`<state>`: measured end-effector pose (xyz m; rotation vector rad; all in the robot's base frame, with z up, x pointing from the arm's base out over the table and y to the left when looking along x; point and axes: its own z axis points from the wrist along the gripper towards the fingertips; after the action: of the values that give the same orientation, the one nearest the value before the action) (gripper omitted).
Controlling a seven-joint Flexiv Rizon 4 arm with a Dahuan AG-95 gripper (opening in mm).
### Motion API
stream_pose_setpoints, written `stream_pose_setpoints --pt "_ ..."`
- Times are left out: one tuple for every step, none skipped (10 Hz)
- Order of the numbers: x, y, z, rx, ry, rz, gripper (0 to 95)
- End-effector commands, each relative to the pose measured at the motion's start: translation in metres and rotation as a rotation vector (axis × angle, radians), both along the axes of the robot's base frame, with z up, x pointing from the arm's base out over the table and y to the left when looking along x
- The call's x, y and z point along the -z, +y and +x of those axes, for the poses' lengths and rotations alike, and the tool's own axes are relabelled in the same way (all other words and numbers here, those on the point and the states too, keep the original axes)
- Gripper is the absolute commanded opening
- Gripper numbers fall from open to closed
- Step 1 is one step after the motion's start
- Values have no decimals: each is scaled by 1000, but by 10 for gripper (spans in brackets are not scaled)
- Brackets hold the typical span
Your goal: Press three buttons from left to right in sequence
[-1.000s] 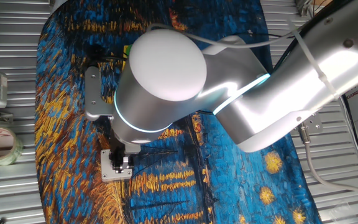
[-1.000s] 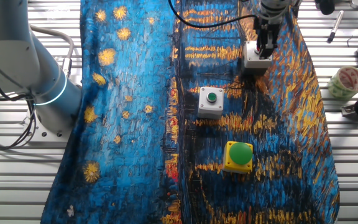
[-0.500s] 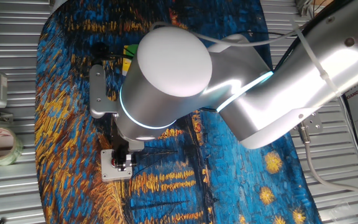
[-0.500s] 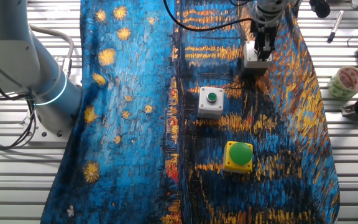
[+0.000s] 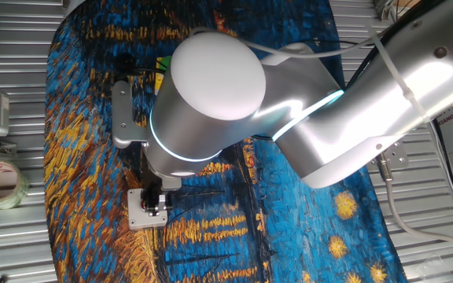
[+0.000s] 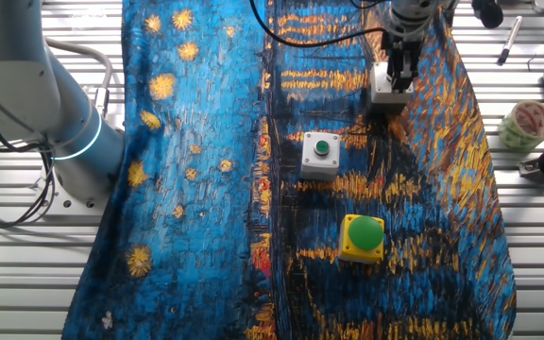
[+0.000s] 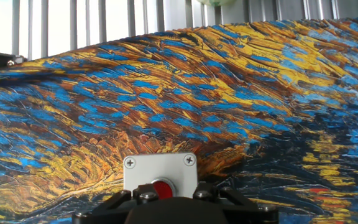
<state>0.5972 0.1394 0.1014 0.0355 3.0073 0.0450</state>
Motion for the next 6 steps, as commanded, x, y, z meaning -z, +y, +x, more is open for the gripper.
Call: stream_pose_setpoints --pt "2 0 1 -1 -1 -1 380" --pt "2 -1 1 0 -1 0 380" --pt "3 -1 1 2 -2 2 380" --pt "4 -1 1 4 -3 1 380" --pt "4 -1 1 3 -3 2 380" --pt "7 -2 1 3 -11 4 380"
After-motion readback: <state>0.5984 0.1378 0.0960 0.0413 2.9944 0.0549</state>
